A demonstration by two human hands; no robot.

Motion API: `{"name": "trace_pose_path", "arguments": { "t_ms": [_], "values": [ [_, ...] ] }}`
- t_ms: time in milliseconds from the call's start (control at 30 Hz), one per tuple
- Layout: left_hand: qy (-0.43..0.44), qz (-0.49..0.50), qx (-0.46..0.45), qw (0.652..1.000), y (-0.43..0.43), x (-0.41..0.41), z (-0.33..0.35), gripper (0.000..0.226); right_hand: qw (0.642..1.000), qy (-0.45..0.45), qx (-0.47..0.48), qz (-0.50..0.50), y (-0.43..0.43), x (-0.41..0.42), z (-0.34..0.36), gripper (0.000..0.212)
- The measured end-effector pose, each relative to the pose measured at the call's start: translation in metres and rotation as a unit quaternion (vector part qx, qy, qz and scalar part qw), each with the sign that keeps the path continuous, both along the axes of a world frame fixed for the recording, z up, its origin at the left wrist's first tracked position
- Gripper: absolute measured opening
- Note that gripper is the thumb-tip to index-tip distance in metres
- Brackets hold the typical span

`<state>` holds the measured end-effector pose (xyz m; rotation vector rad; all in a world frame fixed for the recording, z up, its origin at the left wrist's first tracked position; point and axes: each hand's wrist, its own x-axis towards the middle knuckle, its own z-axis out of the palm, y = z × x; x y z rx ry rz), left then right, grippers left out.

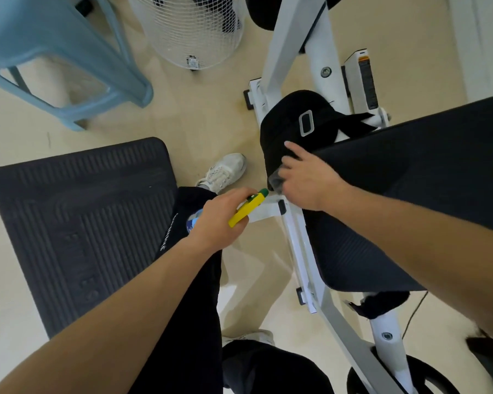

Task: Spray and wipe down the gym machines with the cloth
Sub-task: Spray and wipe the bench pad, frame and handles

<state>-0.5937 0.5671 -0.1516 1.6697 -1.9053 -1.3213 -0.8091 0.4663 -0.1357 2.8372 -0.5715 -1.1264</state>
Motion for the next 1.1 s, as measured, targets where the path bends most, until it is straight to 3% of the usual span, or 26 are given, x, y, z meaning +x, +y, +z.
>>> {"name": "trace_pose_path", "arguments": {
  "t_ms": [100,300,367,467,667,767,867,933,1000,1100],
  "values": [
    [0.000,0.007,0.003,1.000,-0.006,0.001,0.002,0.050,0.998,-0.014,-0.007,-0.054,0.012,0.004,-0.005,0.030],
    [0.003,-0.016,0.001,1.000,-0.006,-0.004,0.011,0.050,0.983,0.078,0.166,-0.008,0.157,-0.051,-0.001,0.022],
    [0.011,-0.024,-0.004,1.000,-0.007,-0.010,0.019,0.050,0.977,0.103,0.182,0.037,0.172,-0.065,0.006,0.021],
    [0.015,-0.024,-0.006,1.000,-0.009,-0.017,0.031,0.046,0.988,0.043,0.140,0.041,0.142,-0.058,0.018,0.017],
    [0.005,-0.050,0.000,0.999,-0.036,-0.023,0.039,0.045,0.989,-0.081,0.029,-0.116,0.036,-0.020,0.036,0.030],
    [-0.006,-0.089,0.018,0.996,-0.063,-0.019,0.035,0.047,0.948,-0.154,-0.016,-0.279,0.002,-0.023,0.052,0.023],
    [-0.028,-0.136,0.032,0.990,-0.094,-0.017,0.028,0.045,0.827,-0.240,-0.074,-0.504,-0.036,-0.040,0.076,0.034],
    [-0.041,-0.169,0.031,0.984,-0.112,-0.019,0.024,0.043,0.745,-0.300,-0.081,-0.590,-0.058,-0.054,0.090,0.035],
    [-0.041,-0.205,0.020,0.978,-0.128,-0.022,0.019,0.039,0.749,-0.318,-0.073,-0.577,-0.074,-0.063,0.091,0.037],
    [-0.036,-0.255,0.014,0.966,-0.149,-0.024,0.012,0.037,0.805,-0.256,0.013,-0.535,-0.085,-0.071,0.072,0.039]
  ]
}}
